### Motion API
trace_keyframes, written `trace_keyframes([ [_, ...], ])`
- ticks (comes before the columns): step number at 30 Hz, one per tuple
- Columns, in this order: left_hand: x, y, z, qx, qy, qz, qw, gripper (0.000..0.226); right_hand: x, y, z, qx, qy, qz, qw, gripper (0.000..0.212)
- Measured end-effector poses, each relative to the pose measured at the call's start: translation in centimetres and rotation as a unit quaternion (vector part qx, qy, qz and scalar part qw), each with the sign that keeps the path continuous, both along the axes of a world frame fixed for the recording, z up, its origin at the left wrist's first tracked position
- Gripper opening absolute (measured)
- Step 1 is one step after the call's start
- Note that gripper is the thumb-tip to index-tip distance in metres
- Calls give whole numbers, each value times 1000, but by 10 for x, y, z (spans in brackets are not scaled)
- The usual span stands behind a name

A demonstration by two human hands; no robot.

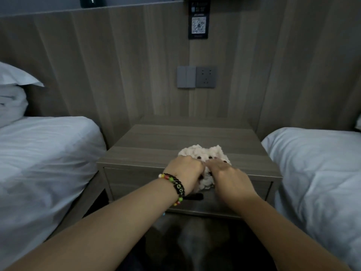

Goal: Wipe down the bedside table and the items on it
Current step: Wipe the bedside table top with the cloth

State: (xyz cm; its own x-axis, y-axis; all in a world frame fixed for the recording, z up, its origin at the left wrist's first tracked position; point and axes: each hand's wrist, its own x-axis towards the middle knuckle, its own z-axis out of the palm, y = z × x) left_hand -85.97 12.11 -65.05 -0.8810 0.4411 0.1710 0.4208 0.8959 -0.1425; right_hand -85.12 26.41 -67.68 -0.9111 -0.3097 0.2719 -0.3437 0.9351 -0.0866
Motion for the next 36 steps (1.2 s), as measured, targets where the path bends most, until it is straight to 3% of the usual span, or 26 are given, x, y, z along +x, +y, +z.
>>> trace_keyframes([
  [6,11,66,-2,-3,29,-83,996,29,8,60,6,8,-18,-52,998,46],
  [19,-36,108,17,-29,-66,-56,996,21,-31,84,31,-15,-95,-58,994,18],
  [26,-89,112,16,-15,-104,-60,993,24,-78,94,28,-39,-102,-78,991,27],
  [36,-168,126,12,-61,-103,-39,992,33,-150,101,29,-27,-125,-92,987,38],
])
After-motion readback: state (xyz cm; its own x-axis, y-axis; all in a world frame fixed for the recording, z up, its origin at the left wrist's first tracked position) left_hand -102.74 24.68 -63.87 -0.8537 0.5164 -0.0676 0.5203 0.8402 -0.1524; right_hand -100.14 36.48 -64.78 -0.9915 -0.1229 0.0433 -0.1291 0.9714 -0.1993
